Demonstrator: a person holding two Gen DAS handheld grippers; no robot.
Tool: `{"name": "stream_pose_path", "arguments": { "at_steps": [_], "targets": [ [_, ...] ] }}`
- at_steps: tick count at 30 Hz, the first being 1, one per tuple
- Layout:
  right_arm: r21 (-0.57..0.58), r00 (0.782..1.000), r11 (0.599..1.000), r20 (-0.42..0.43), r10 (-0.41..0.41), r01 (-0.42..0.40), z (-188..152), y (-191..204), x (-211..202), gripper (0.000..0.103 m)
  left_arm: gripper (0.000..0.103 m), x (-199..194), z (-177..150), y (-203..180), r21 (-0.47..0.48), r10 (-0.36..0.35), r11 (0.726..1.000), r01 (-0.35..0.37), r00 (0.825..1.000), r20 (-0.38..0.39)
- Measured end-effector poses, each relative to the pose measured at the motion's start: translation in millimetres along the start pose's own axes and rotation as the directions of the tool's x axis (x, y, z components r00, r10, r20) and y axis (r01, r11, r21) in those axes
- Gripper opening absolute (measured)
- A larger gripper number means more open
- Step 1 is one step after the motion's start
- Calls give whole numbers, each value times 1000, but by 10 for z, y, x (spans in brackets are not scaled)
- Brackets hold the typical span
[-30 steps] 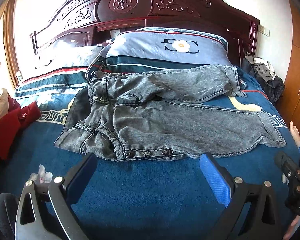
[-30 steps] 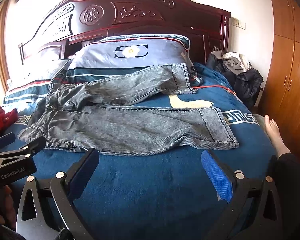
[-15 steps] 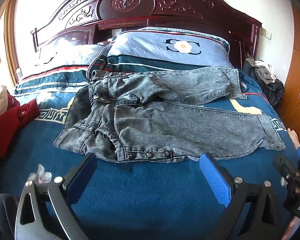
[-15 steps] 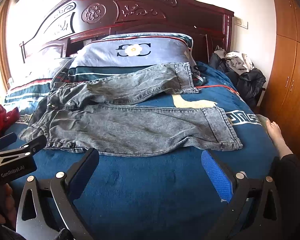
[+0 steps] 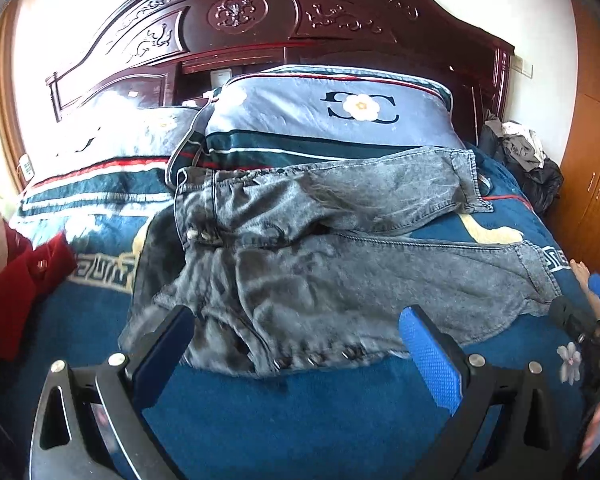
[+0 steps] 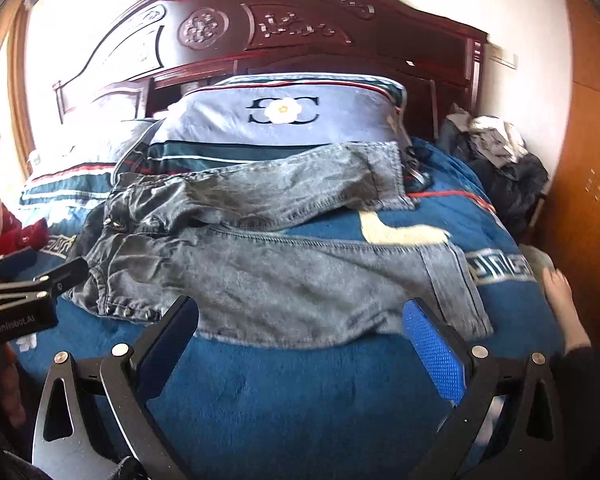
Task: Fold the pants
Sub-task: 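Grasp the waistband edge with the right gripper while the left gripper grasps the other waistband corner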
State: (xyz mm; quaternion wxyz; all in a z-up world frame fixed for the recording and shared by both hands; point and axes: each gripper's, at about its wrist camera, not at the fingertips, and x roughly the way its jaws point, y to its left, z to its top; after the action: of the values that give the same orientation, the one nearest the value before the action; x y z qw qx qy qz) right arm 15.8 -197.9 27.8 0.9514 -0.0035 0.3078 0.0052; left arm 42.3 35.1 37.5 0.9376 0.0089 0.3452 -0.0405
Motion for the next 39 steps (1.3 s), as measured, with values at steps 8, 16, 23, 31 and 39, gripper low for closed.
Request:
{"name": "stream_pose_path", "arguments": {
  "at_steps": [8,16,23,31,39],
  "targets": [
    [24,995,996,-55,82,-81,456,-170,511,103,103,498,352,641,-88,31,995,-36,998,-57],
    [17,968,983,-172,182,-182,751,-253,1145,103,103,1020,674,1152,-170,46,983,-64,993,-109],
    [-66,967,979,-182,178,-192,1245,-244,1640,103,103,1490,992,1527,-229,27,971,-61,989,-146],
    [-241,952,932,-212,220,-269,1681,-62,2302,102,103,2088,1319,1760,-172,80,979,-109,983,-165],
    [-354,950,899,-264,166,-256,1892,76,2992,100,101,2551,1445,1751,-108,97,987,-119,977,-189]
  ]
}}
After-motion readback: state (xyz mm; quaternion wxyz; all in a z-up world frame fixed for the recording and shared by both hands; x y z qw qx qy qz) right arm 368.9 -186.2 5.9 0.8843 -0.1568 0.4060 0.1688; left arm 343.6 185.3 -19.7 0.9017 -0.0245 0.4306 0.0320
